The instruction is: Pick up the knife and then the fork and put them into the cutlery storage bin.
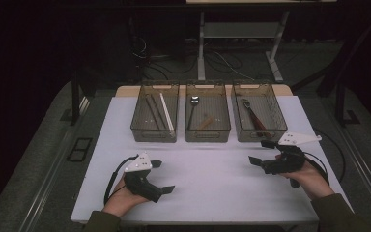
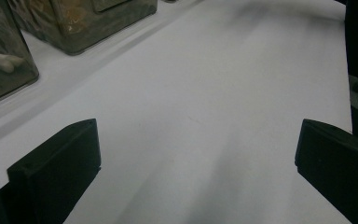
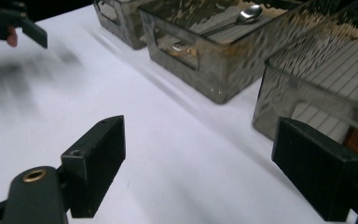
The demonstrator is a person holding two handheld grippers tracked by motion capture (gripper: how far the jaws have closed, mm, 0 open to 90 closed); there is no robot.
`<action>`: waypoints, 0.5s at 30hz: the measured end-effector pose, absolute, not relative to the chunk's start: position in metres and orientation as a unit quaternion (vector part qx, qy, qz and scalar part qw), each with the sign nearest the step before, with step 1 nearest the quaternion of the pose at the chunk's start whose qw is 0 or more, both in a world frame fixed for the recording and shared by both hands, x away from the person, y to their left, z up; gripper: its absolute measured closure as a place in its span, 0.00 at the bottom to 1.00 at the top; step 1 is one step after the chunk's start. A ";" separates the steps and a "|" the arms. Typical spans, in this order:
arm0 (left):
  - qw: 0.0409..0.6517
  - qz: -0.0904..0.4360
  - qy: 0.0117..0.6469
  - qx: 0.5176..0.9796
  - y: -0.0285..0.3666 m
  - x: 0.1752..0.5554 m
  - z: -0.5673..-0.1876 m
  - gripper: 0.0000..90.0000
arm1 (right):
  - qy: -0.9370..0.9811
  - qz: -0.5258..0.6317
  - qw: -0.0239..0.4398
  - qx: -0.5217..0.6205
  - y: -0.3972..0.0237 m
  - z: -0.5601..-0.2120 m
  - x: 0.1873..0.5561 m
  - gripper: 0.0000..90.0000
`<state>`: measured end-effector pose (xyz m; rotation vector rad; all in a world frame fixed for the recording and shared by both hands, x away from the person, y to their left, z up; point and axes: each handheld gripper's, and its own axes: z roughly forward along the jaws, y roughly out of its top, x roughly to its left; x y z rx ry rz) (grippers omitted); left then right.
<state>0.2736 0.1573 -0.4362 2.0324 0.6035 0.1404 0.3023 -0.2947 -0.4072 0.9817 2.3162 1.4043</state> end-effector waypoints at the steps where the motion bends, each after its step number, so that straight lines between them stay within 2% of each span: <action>1: 0.487 0.058 0.248 0.835 0.157 0.274 -0.436 0.00 | 0.797 0.484 0.130 0.336 -0.295 -0.409 0.300 0.19; 15: 0.486 0.057 0.246 0.837 0.156 0.273 -0.436 0.00 | 0.798 0.494 0.120 0.324 -0.300 -0.428 0.274 0.19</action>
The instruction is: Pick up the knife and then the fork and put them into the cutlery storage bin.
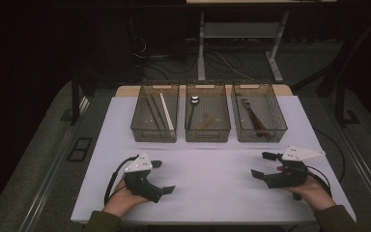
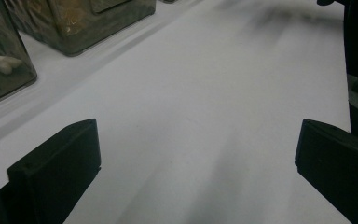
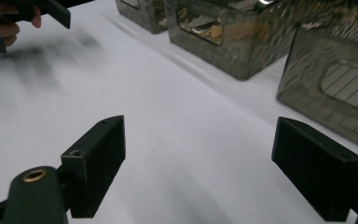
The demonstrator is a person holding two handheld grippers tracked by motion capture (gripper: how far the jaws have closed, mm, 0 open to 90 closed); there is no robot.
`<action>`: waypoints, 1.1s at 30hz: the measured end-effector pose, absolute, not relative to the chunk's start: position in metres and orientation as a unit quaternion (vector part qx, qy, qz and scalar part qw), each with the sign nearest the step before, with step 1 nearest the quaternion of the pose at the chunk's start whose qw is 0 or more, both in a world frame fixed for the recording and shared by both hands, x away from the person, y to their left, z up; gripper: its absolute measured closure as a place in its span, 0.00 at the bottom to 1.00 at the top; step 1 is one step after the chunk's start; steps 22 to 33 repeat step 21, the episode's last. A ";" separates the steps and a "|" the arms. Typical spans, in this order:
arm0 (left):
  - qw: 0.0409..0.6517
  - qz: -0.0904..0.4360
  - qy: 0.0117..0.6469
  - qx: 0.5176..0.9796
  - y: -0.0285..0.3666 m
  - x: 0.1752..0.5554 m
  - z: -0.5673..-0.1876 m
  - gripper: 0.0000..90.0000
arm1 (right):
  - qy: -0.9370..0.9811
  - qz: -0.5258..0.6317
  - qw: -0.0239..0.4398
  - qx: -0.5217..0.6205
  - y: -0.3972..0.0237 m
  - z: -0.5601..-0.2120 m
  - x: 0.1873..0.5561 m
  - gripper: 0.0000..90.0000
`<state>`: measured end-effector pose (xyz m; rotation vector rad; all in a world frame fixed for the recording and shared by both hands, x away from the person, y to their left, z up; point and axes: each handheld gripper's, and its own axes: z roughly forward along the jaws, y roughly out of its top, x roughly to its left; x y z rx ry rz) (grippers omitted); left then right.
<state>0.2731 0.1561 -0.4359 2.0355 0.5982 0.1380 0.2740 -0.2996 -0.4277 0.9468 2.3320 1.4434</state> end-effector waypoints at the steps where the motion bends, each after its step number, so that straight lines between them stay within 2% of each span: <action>1: 0.486 0.056 0.246 0.837 0.156 0.273 -0.436 0.00 | 0.800 0.492 0.118 0.323 -0.299 -0.429 0.272 0.19; 12: 0.487 0.054 0.242 0.838 0.156 0.273 -0.436 0.00 | 0.810 0.489 0.110 0.306 -0.294 -0.439 0.258 0.19; 33: 0.485 0.054 0.241 0.839 0.155 0.273 -0.436 0.00 | 0.819 0.477 0.107 0.300 -0.292 -0.442 0.258 0.19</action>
